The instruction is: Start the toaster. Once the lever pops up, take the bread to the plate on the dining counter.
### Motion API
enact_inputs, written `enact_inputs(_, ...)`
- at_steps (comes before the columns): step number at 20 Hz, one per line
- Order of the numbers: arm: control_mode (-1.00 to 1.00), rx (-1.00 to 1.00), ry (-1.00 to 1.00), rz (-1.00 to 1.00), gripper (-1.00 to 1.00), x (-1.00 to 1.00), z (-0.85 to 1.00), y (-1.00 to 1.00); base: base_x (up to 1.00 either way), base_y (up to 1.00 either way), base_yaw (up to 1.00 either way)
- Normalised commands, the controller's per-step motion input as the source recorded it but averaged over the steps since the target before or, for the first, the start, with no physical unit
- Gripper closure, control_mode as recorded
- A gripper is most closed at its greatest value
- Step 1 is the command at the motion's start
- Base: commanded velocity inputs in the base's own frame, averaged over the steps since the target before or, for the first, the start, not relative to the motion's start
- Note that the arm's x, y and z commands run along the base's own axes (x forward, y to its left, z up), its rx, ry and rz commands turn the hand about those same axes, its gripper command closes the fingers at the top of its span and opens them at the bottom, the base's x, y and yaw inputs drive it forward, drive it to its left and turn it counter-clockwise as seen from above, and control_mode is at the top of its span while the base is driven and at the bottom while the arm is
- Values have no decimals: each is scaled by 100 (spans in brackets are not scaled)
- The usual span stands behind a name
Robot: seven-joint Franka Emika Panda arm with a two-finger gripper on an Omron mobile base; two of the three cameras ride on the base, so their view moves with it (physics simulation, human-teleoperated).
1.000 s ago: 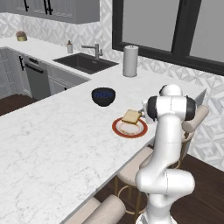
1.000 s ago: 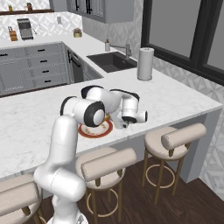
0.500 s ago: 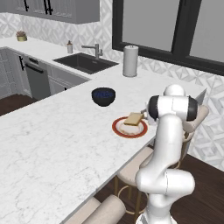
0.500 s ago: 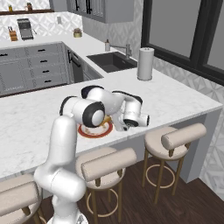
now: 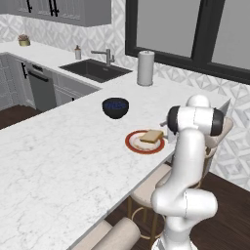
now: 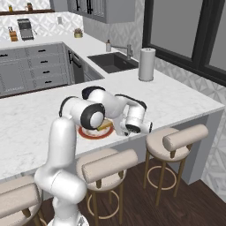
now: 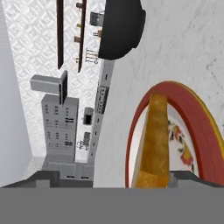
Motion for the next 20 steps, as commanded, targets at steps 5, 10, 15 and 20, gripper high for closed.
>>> enact_inputs(5,-100,-10,19,-28,-100,-43,6,5,0,0,0)
enact_inputs(10,-100,-34,18,-38,-100,-3,0,90,0,0,0)
enact_inputs(15,-100,-39,28,-27,-100,-2,41,76,0,0,0)
enact_inputs(20,-100,-38,40,-20,-100,-10,68,5,0,0,0)
